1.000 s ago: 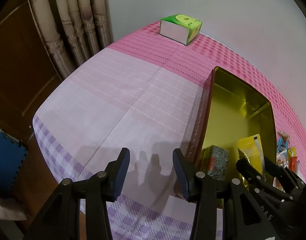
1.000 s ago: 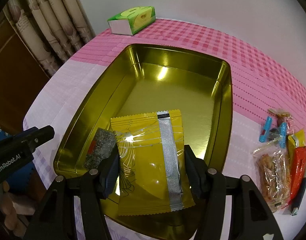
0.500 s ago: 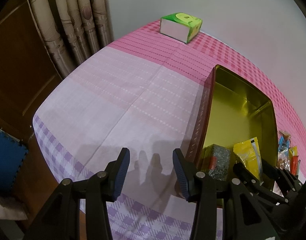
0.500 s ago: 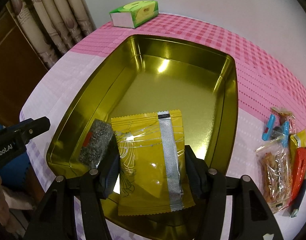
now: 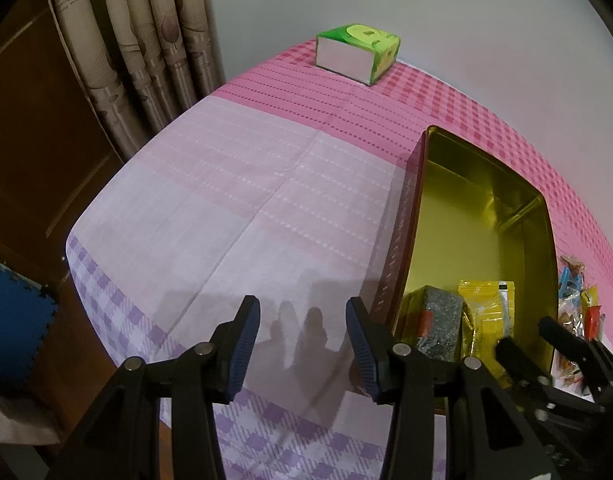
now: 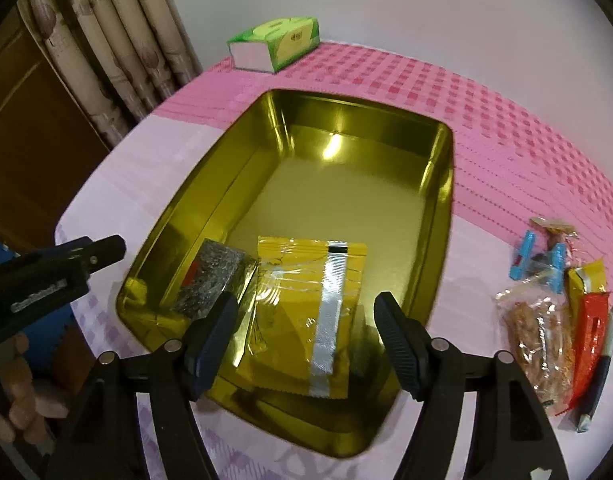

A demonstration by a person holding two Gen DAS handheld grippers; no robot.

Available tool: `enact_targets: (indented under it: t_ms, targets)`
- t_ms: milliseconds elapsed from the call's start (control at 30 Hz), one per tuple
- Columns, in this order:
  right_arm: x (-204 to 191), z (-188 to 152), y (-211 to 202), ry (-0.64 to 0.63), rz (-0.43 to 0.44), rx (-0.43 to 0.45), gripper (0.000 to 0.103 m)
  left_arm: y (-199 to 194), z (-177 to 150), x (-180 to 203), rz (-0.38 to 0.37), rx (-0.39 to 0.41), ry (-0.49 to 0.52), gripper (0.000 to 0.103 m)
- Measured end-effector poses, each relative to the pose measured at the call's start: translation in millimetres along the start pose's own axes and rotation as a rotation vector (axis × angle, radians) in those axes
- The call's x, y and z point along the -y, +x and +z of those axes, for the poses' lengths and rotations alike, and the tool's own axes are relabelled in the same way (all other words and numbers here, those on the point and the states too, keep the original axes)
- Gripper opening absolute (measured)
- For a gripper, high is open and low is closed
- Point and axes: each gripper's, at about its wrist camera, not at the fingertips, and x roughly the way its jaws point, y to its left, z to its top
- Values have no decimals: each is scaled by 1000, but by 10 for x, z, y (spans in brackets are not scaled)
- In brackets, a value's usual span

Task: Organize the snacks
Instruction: 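Carry the yellow bag into the tin and open the right tool, then grasp the navy-and-light-blue packet with the right tool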

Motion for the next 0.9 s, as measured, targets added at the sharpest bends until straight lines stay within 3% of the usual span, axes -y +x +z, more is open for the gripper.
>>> enact_targets:
  t_ms: [133, 167, 267, 700, 900]
  targets:
    - [191, -73, -196, 12, 36, 33, 68, 2, -7, 10, 9, 1, 4, 46]
    - [261, -97, -272, 22, -2, 46, 70, 2, -6, 15, 11, 2, 5, 46]
    - [449, -146, -444, 43, -3, 76, 71, 3, -7, 33, 19, 6, 15, 46]
    - [2199, -691, -846, 324, -266, 84, 71, -12, -9, 71, 35, 22, 30, 46]
    - [2673, -942, -821, 435, -276, 61, 71, -73, -24, 156, 45, 50, 48, 46]
